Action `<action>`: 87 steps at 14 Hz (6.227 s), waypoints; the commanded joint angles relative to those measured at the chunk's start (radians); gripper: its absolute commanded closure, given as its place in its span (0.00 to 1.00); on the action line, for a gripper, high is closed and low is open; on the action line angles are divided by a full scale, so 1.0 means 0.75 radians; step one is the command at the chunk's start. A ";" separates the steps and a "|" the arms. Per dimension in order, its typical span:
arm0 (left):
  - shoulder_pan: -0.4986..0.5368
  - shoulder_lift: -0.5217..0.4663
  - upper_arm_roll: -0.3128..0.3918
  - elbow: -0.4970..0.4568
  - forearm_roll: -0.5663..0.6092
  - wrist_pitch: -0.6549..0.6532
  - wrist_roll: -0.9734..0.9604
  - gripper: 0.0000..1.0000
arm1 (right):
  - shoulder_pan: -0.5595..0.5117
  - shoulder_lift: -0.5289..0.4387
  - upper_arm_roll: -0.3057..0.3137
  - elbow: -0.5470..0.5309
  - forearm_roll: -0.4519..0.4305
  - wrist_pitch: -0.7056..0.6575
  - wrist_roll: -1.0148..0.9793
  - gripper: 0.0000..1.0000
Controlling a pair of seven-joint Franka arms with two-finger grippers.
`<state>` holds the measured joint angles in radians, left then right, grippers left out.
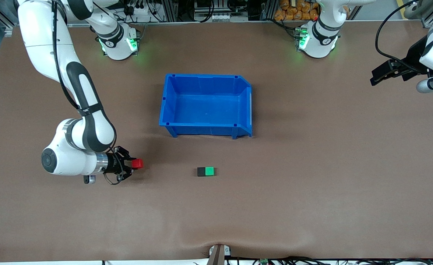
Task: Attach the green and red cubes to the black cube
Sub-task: 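Carry the red cube toward the black cube with the right gripper, then press the red cube against the black cube with the right gripper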
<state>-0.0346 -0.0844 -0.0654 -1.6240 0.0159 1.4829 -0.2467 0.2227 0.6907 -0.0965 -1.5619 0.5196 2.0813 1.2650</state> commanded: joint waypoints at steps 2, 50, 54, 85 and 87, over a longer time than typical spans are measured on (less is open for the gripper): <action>0.003 -0.014 -0.005 -0.001 -0.007 -0.008 0.006 0.00 | 0.051 0.032 -0.006 0.015 0.099 0.078 0.080 1.00; -0.003 -0.010 -0.005 0.005 0.005 0.003 0.010 0.00 | 0.419 0.323 0.008 0.295 0.193 0.440 0.559 1.00; -0.003 -0.010 -0.005 0.005 0.005 0.001 0.008 0.00 | 0.419 0.323 0.006 0.295 0.179 0.438 0.559 0.36; -0.001 -0.010 -0.005 0.005 0.005 -0.004 0.000 0.00 | 0.345 0.192 -0.004 0.299 -0.046 0.295 0.532 0.00; -0.001 -0.012 -0.005 0.005 0.005 -0.008 0.002 0.00 | 0.345 0.190 -0.006 0.299 -0.065 0.266 0.524 0.00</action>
<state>-0.0364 -0.0844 -0.0671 -1.6235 0.0160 1.4839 -0.2467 0.4947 0.8571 -0.1118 -1.3226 0.4974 2.3084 1.6619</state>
